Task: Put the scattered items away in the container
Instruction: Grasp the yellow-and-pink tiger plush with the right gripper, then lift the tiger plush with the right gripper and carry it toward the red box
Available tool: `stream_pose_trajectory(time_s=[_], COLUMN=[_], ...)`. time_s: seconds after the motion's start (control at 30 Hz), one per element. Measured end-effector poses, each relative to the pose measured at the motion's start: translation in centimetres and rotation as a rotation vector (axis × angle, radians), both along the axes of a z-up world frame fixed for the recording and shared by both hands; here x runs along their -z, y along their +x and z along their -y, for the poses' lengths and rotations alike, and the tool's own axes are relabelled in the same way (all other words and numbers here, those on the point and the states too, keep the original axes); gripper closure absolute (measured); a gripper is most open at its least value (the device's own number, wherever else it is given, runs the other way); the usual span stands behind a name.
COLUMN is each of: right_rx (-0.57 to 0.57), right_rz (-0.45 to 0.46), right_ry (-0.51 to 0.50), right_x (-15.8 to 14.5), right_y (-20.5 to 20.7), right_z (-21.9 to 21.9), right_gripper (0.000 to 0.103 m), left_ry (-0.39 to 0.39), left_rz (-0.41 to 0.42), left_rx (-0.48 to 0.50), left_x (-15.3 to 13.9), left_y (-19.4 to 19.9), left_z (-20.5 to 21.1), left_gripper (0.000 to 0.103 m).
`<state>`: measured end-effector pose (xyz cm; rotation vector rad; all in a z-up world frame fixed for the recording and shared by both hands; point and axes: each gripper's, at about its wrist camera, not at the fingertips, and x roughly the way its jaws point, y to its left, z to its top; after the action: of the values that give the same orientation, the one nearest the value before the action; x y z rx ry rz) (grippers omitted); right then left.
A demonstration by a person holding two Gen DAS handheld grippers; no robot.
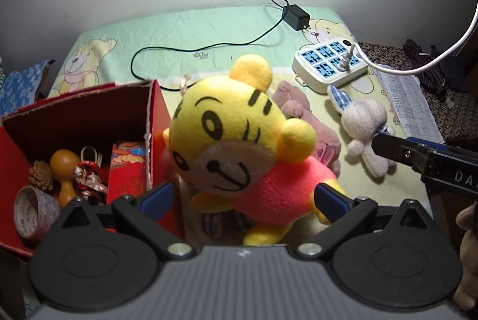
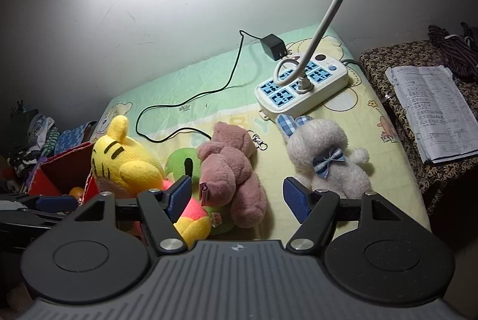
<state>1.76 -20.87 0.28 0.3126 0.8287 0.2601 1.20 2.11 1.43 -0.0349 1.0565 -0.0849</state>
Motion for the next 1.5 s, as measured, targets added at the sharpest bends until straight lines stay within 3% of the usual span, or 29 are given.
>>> stream_pose_trajectory(time_s=[0.17, 0.43, 0.7, 0.9, 1.1, 1.17, 1.2, 1.27, 1.3, 1.4, 1.5], right_rx=[-0.094, -0.333, -0.526, -0.553, -0.561, -0.570, -0.573, -0.569, -0.563, -0.540, -0.518], right_rz=[0.020, 0.063, 0.084, 0.092, 0.003, -0.040, -0.061, -0.085, -0.092, -0.103, -0.103], right_ry=[0.030, 0.058, 0.061, 0.010, 0.040, 0.073, 0.089, 0.137, 0.161, 0.199, 0.220], right_x=[-0.6, -2.2, -2.2, -1.2, 1.0, 1.7, 2.0, 2.3, 2.3, 2.2, 2.1], right_y=[1.1, 2.4, 3.8, 5.7, 7.7, 8.1, 8.3, 8.2, 8.2, 8.0, 7.8], right_z=[-0.1, -2.1, -5.1, -6.7, -7.1, -7.0, -6.9, -6.2, -5.8, -4.7, -3.9], right_gripper=[0.033, 0.033, 0.032, 0.031, 0.031, 0.038, 0.048, 0.056, 0.061, 0.068, 0.070], left_ry=[-0.073, -0.127, -0.113, -0.136, -0.134, -0.119, -0.115, -0.153, -0.174, -0.186, -0.284], left_rz=[-0.029, -0.066, 0.003, 0.028, 0.035, 0.044, 0.051, 0.045, 0.040, 0.044, 0.044], left_rx=[-0.019, -0.061, -0.086, -0.071, -0.073, -0.065, -0.060, -0.031, -0.023, -0.009, -0.003], left_x=[0.9, 4.1, 5.3, 5.1, 5.1, 5.1, 5.1, 5.1, 5.1, 5.0, 4.7], left_y=[-0.8, -1.8, -0.9, -0.6, 0.2, 0.5, 0.6, 0.9, 0.9, 0.9, 0.7], left_z=[-0.5, 0.2, 0.3, 0.1, 0.2, 0.5, 0.5, 0.5, 0.5, 0.5, -0.5], left_gripper=[0.005, 0.004, 0.002, 0.002, 0.002, 0.005, 0.007, 0.024, 0.025, 0.025, 0.017])
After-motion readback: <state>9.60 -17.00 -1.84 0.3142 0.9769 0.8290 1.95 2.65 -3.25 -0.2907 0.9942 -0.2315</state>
